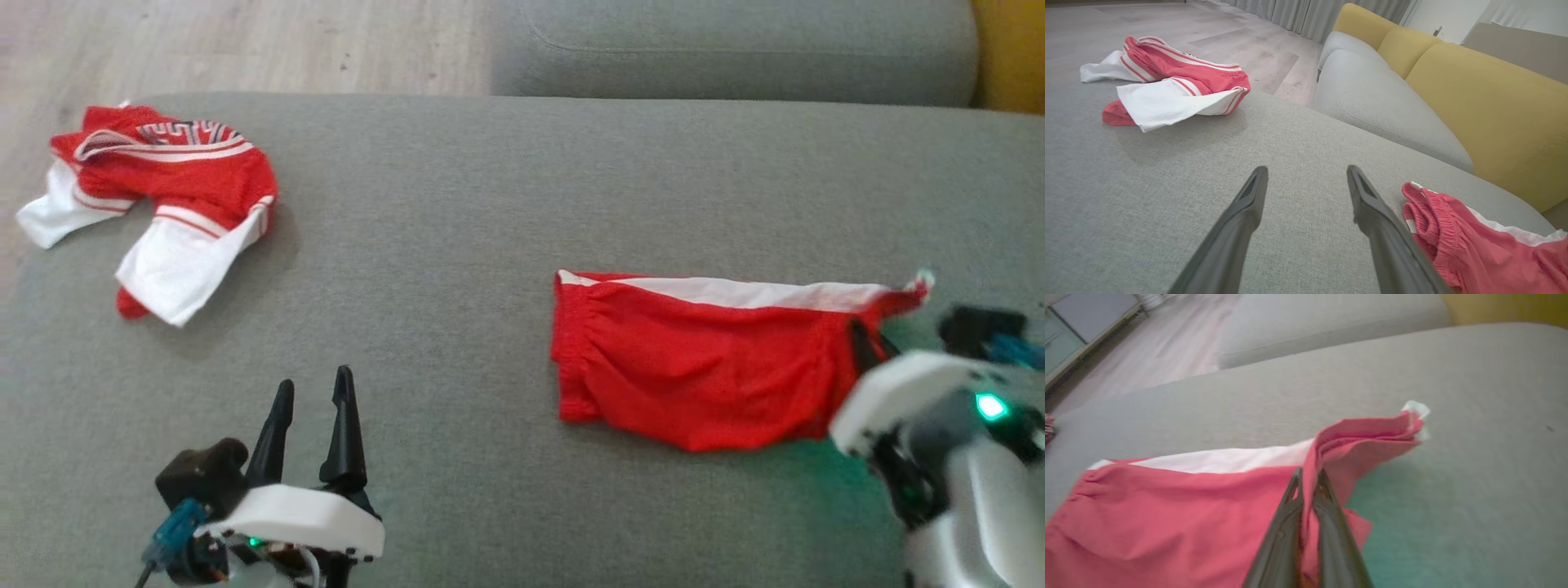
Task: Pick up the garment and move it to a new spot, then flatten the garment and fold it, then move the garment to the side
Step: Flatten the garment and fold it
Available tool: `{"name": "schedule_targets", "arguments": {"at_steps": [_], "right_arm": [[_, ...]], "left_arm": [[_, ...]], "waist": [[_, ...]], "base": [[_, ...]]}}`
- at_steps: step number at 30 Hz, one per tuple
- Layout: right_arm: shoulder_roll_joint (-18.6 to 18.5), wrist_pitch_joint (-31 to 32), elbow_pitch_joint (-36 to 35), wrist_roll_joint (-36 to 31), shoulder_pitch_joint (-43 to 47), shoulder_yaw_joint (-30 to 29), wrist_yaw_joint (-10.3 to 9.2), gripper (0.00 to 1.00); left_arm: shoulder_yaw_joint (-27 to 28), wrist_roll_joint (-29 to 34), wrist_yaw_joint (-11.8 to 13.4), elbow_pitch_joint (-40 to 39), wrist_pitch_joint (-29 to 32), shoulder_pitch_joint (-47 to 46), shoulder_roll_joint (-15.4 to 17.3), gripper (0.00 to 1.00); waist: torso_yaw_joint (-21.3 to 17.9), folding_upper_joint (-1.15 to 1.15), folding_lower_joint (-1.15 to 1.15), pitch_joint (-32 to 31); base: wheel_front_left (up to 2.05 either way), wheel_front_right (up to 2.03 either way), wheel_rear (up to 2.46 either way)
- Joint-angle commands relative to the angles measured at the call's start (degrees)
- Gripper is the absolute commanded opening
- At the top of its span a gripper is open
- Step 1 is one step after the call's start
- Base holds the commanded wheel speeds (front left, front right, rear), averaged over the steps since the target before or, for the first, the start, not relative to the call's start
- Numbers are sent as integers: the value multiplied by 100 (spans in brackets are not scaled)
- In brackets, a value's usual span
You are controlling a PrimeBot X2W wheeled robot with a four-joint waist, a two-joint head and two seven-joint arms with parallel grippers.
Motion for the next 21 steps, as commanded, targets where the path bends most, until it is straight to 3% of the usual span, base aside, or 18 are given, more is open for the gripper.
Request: {"name": "schedule_targets", "arguments": {"at_steps": [1,6,7,13,21], "right_arm": [[8,-86,-219,135,-563,516,43,0],[11,-137,-74,649,-983,1756,43,0],[11,-137,-74,649,-983,1756,43,0],[12,50,236,763,-1053,3033,43,0],[12,-39,475,720,-956,3231,43,0]], "left_arm": [[168,55,-24,-132,-4,-143,50,100],[107,73,-41,-125,18,-169,4,100],[107,73,-41,-125,18,-169,4,100],[116,75,-52,-115,-1,-171,-33,100],[191,63,-59,-100,-50,-90,-41,100]], "waist": [[145,0,0,-71],[394,0,0,-121],[394,0,0,-121],[655,0,0,-86],[724,0,0,-77]], "base": [[0,0,0],[0,0,0],[0,0,0],[0,0,0],[0,0,0]]}}
